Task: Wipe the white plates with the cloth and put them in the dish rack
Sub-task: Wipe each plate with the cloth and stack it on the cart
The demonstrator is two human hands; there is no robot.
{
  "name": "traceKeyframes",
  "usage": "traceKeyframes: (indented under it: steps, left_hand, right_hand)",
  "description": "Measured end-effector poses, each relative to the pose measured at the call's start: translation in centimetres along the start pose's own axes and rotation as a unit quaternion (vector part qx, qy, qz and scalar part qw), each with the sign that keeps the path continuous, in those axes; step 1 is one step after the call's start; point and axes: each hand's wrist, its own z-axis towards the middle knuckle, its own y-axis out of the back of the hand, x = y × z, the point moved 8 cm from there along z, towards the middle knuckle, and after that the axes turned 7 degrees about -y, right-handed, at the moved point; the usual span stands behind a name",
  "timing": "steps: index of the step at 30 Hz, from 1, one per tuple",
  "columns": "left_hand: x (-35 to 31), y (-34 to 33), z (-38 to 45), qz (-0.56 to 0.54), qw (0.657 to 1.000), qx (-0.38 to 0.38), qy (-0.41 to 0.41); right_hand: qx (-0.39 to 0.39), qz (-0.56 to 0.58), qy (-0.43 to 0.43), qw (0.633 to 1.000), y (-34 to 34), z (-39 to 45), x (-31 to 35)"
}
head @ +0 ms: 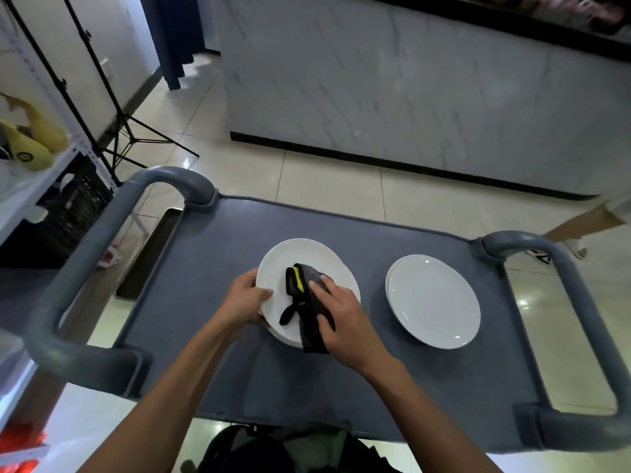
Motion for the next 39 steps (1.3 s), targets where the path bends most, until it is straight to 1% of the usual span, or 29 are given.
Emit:
traceKeyframes:
  steps: [3,5,8,11,16,20,24,27,32,39]
  left_hand:
    - [0.1,-0.1,-0.1,-0.019,1.0,0.016,0.009]
    - [0.1,-0.1,-0.2,-0.032,0.999,0.016,0.01]
    - [-0.1,0.0,-0.3,-0.053,0.999,0.001,0.003]
    - [-0.2,0.1,-0.6,-0.084,0.996,-0.012,-0.006]
    - [-1.4,-0.6,-0.6,-0.113,0.993,-0.011,-0.027]
    - [-3.1,-1.6,-0.2,-0.115,0.992,0.005,-0.054]
    - [-5.1,-2.9,0.2,-0.119,0.989,0.016,-0.081]
    - [-6.5,-4.0,0.4,-0.117,0.988,0.028,-0.093]
    - [-8.3,-5.7,0.1,-0.1,0.987,0.062,-0.11]
    - [-9.8,-7.0,-0.2,-0.083,0.983,0.1,-0.134]
  right_hand:
    - [0.013,-0.06,0.056,0.997,0.2,0.5,0.3]
    - [0.028,-0.073,0.092,0.993,0.1,1.0,0.8]
    - [0.043,-0.087,0.124,0.988,-0.2,1.5,1.3]
    - [0.03,-0.096,0.14,0.985,-0.2,1.8,1.6]
    - [-0.033,-0.072,0.13,0.988,1.3,2.1,1.8]
    - [-0.081,-0.076,0.098,0.989,2.9,2.7,1.7]
    - [-0.155,-0.057,0.057,0.985,5.4,3.2,1.6]
    - [-0.191,-0.046,0.029,0.98,7.2,3.9,1.4]
    - [-0.224,-0.042,0.011,0.974,10.5,5.0,1.5]
    - [-0.218,-0.083,0.056,0.971,12.0,5.5,3.2]
